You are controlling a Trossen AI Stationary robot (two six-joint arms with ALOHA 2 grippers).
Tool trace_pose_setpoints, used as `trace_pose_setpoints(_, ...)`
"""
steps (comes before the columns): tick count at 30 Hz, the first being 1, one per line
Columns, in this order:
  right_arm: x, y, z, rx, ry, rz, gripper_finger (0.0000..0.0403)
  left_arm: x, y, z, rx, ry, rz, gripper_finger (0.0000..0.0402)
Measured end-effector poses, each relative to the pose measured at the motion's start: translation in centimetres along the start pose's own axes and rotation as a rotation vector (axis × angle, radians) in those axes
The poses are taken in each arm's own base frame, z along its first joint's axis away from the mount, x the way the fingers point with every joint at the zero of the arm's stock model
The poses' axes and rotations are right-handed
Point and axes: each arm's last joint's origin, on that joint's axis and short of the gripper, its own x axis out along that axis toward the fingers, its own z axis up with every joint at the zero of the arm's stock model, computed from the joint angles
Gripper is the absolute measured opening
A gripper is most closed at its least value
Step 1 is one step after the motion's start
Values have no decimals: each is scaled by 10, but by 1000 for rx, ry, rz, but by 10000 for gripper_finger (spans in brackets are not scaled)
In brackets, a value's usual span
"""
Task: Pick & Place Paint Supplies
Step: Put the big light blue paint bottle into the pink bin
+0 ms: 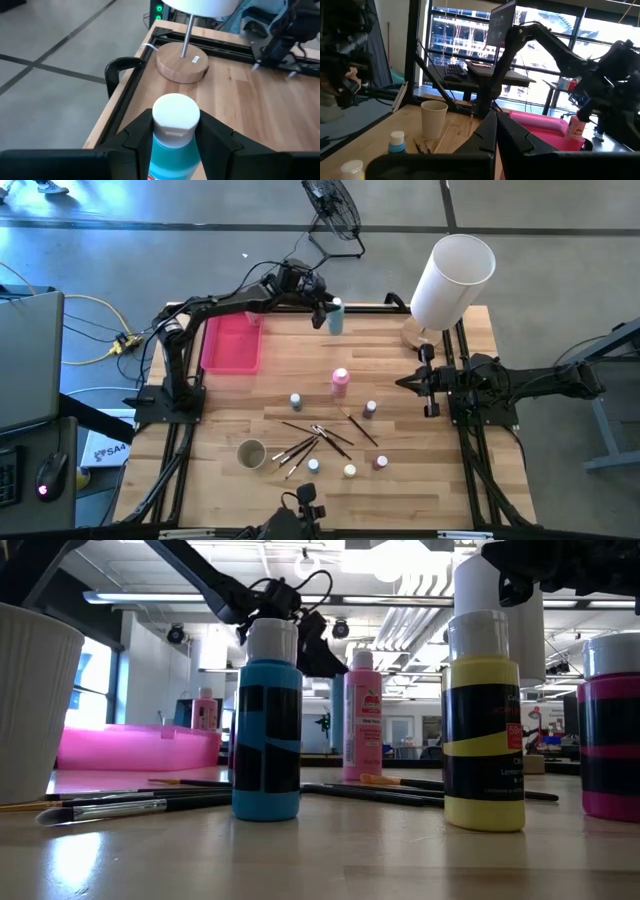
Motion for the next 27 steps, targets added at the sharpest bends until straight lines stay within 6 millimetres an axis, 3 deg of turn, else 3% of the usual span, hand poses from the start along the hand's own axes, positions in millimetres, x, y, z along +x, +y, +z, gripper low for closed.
trace_pose_setpoints(5, 0, 0, 0, 1, 3, 1, 3, -15, 2, 9, -1, -5, 21, 125)
trace_pose_setpoints(11, 0, 0, 0, 2, 3, 2, 3, -47, 8, 23, -14, 3, 39, 125)
trace_pose_setpoints(19, 0, 0, 0, 4, 3, 1, 3, -103, 7, 43, -34, 9, 22, 125)
trace_pose_setpoints(27, 0, 0, 0, 4, 3, 1, 3, -163, -10, 55, -38, 76, 110, 125)
